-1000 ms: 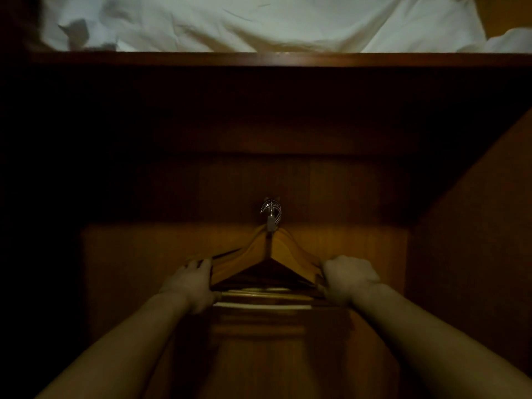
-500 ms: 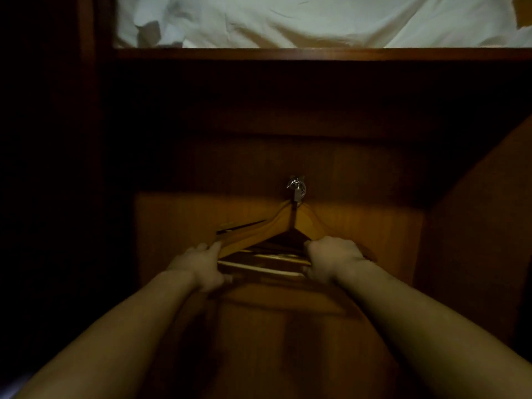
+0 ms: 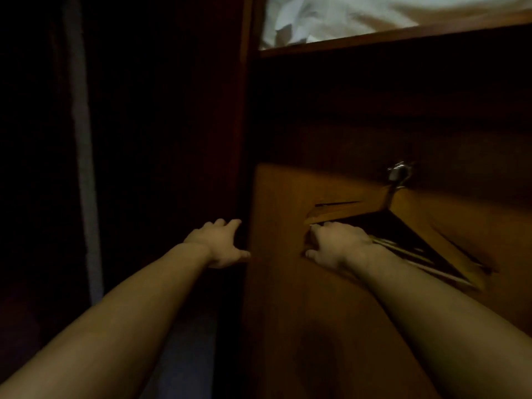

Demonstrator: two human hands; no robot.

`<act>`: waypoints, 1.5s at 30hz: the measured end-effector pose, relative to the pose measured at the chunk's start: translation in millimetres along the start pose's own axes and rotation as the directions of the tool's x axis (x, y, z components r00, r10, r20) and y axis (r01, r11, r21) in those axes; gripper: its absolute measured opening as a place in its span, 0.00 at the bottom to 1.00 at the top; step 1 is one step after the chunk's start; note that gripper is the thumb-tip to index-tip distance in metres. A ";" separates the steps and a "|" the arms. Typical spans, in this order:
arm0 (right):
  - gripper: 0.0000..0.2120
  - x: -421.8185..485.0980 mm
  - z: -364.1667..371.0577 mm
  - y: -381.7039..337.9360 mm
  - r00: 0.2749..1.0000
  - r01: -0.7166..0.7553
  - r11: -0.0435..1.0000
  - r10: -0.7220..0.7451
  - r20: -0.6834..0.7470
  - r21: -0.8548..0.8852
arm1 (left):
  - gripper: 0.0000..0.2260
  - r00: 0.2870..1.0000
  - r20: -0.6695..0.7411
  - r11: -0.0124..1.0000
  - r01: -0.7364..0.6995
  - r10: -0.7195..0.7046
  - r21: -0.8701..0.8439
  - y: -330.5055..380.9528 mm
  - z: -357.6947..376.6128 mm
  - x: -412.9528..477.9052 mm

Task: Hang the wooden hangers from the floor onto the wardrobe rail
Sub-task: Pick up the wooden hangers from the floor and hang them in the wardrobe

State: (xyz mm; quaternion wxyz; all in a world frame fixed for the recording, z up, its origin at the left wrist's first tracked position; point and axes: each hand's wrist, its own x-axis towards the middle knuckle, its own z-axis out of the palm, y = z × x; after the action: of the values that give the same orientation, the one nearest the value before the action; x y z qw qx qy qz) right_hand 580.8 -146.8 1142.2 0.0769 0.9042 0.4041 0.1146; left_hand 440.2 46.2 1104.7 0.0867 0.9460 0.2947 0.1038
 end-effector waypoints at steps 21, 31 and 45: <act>0.25 -72.4 -49.0 -410.8 0.726 0.687 0.702 -0.674 -0.137 0.186 | 0.41 0.773 -0.063 0.770 0.635 -0.631 0.063 -307.5 -62.5 -293.4; 0.29 -115.5 -18.4 -576.6 0.618 0.775 0.595 -0.784 -0.063 0.212 | 0.40 0.703 0.036 0.704 0.710 -0.710 0.031 -429.2 -20.9 -375.0; 0.31 -95.5 142.0 -689.3 0.462 0.791 0.485 -0.873 0.154 0.374 | 0.38 0.540 0.289 0.547 0.835 -0.790 -0.065 -517.2 131.6 -402.9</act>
State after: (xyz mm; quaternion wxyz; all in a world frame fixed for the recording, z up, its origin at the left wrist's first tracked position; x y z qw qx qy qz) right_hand 65.7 231.2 831.9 0.0744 0.5945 0.7883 -0.1402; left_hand -130.4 220.4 802.9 0.2498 0.6911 0.6777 -0.0284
